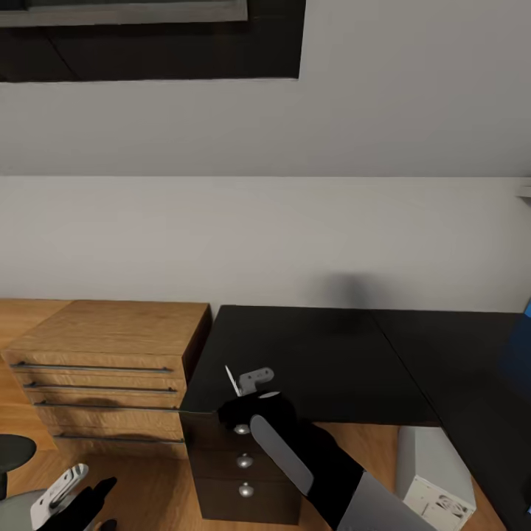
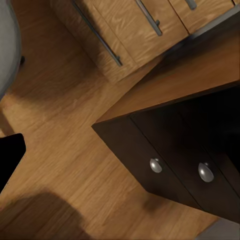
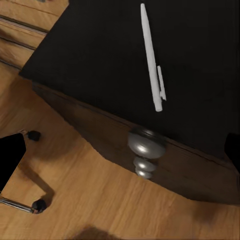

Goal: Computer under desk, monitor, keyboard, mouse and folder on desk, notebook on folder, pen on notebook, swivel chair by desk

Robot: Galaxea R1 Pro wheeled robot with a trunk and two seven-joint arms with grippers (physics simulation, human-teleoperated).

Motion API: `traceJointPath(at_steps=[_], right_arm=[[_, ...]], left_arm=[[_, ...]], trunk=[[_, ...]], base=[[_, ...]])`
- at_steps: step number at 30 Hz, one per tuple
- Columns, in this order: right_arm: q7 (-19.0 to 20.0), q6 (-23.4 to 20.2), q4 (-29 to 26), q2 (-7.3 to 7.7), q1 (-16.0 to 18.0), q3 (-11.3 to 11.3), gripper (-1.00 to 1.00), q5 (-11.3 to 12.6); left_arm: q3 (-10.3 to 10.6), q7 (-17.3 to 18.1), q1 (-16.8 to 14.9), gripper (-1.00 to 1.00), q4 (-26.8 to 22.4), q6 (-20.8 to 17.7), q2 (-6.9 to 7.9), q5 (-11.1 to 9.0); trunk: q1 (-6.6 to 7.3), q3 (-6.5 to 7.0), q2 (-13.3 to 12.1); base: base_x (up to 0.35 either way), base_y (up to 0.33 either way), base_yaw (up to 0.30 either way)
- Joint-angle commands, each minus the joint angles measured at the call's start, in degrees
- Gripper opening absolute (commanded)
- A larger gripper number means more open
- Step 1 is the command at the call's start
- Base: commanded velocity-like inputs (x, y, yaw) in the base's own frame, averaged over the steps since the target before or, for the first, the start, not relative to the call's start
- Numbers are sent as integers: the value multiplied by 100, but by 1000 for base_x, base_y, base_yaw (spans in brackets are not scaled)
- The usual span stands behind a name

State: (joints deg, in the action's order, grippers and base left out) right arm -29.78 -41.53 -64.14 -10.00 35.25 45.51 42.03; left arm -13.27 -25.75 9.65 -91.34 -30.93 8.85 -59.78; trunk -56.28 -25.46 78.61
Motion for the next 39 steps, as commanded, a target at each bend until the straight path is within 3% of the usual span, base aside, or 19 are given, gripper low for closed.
traceJointPath(at_steps=[1, 7, 18, 27, 39], right_arm=[[-60, 68, 83, 0, 9, 12, 100, 58], [-23, 319, 543, 0, 135, 11, 100, 56], [12, 375, 1205, 0, 410, 15, 100, 71], [282, 319, 1271, 0, 455, 22, 100, 72], [365, 138, 1281, 0, 614, 20, 100, 111]], left_arm=[[6, -46, 2, 100, -8, -8, -5, -41], [30, -22, 9, 100, 1, -2, -34, 12], [-28, -36, 10, 100, 46, -9, -71, -9], [-93, -32, 10, 100, 109, -18, -74, -32], [-47, 2, 10, 100, 106, -36, -73, -45]], trunk=[[-2, -5, 4], [-2, -5, 4], [-2, -5, 4], [-2, -5, 4], [-24, -7, 44]], base=[[196, 0, 24], [285, 0, 9], [261, 0, 1], [32, 0, 10], [2, 0, 225]])
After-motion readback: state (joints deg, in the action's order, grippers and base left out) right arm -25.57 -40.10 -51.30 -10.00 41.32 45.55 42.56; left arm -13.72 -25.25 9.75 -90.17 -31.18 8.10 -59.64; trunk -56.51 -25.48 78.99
